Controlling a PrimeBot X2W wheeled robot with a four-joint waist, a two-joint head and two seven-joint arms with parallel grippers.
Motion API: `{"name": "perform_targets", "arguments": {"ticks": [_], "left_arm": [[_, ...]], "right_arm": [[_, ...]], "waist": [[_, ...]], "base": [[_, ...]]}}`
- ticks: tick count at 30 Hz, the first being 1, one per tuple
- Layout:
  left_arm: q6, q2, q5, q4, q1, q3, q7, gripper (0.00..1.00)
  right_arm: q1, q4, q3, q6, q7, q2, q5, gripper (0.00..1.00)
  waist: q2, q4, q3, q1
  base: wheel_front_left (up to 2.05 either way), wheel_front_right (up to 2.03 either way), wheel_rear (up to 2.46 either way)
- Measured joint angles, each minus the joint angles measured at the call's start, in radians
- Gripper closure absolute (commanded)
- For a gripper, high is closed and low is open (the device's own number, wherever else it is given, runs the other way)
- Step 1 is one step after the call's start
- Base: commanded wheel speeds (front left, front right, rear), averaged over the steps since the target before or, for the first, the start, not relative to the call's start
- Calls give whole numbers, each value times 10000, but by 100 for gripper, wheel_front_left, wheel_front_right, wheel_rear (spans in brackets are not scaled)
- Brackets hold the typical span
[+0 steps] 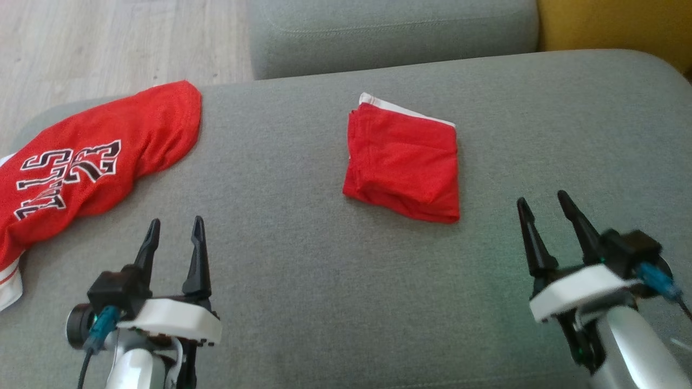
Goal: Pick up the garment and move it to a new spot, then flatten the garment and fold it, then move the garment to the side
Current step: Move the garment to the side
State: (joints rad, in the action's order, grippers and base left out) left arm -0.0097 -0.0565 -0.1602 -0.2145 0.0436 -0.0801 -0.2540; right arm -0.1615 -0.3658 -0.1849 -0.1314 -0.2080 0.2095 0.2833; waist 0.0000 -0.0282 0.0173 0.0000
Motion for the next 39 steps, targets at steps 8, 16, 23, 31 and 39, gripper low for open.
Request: {"name": "perform_targets", "arguments": {"ticks": [8, 16, 23, 31, 39], "left_arm": [[-180, 42, 10, -100, 303, -109, 0, 0], [-184, 81, 12, -186, 933, -355, 0, 0], [-230, 100, 12, -245, 1226, -405, 0, 0], [-242, 117, 12, -326, 1302, -414, -2, 0], [-272, 125, 104, -347, 1302, -577, 0, 0]], "right_arm": [[-2561, -1730, -297, 0, 951, 224, 807, 0], [-5205, -4903, -813, 0, 2575, 537, 1927, 0], [-6432, -7102, -886, 0, 4677, 554, 3087, 0], [-6623, -7714, -974, 0, 5733, 489, 4105, 100], [-6622, -7565, -1333, 0, 4311, 430, 4381, 100]], "waist": [[0, 541, 417, 0], [0, 1479, 1186, 1], [0, 2151, 1705, 1], [0, 2393, 1879, 1], [0, 1975, 1661, 0]], "base": [[0, 0, 0], [0, 0, 0], [0, 0, 0], [0, 0, 0], [0, 0, 0]]}}
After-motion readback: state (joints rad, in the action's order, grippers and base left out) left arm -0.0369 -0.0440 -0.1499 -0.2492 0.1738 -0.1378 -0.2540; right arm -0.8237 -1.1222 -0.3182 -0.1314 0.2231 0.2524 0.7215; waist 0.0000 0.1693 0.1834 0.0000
